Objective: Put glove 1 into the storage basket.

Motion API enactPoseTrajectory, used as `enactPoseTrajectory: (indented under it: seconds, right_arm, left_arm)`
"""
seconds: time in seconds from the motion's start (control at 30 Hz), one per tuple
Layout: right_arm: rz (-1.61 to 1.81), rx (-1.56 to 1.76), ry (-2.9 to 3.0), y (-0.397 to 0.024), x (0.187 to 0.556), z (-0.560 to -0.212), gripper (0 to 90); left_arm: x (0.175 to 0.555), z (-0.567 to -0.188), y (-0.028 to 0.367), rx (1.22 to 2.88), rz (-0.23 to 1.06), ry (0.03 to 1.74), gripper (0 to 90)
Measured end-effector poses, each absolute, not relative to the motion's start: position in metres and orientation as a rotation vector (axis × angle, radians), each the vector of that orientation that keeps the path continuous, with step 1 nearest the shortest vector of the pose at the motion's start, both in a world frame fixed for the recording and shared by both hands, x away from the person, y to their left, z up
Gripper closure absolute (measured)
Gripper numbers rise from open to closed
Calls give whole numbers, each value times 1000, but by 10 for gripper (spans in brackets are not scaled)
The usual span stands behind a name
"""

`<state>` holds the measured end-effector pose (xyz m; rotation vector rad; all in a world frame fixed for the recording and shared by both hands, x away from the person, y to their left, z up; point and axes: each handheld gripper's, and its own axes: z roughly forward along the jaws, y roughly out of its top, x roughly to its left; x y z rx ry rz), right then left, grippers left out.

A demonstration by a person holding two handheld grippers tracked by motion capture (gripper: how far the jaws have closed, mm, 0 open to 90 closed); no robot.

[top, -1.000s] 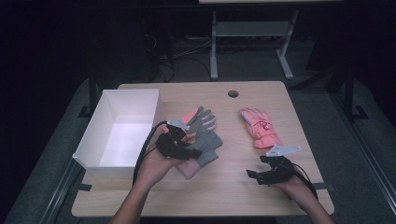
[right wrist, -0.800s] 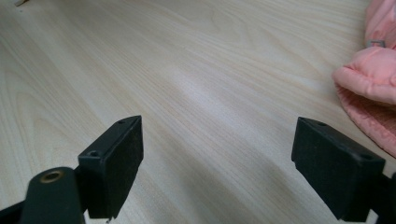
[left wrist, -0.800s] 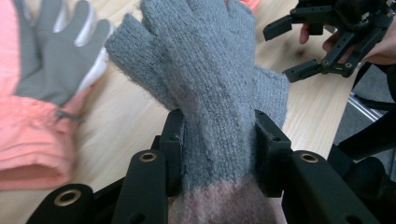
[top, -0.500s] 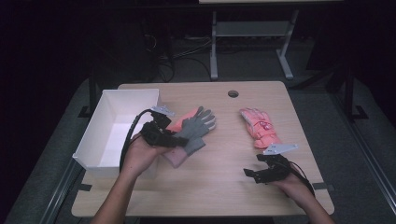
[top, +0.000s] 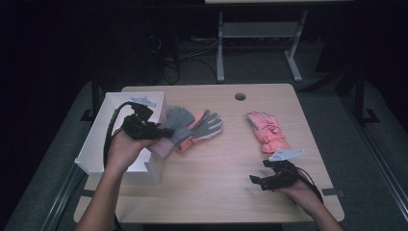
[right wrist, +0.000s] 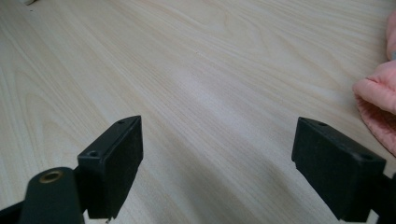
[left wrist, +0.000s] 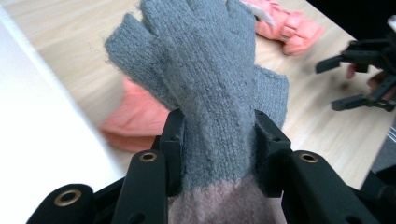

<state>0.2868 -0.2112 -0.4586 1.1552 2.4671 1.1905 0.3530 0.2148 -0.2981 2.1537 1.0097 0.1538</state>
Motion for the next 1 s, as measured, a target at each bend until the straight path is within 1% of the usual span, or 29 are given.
enactPoseTrajectory:
  seconds: [0.23,0.33,0.37,0.47,0.53,0.67,0.77,1.0]
  right_arm:
    - [1187,1152,2472,-212,286,-460,142]
    - [1180,1162,2478,-212,284,-460,137]
    - [1180,1162,2478,-212,284,-460,137]
    - [1172,1148,2481,-213,283,-461,134]
    - [1164,1148,2482,-213,283,-462,134]
    - [1159,1162,2482,-213,282,-462,134]
    - [1158,1160,2480,-213,281,-462,134]
    - [1154,1145,2488,-214,281,-463,134]
  left_arm:
    - [358,-290,242,2110,194,1067,622]
    - [360,-286,260,2081,227,1105,622]
    - [360,-286,260,2081,227,1105,622]
    - [362,-286,278,2050,261,1164,622]
    - [363,-287,282,2048,270,1179,622]
    - [368,-294,297,2038,304,1249,622]
    - [371,-300,302,2030,316,1277,622]
    - [383,-326,315,2030,327,1360,621]
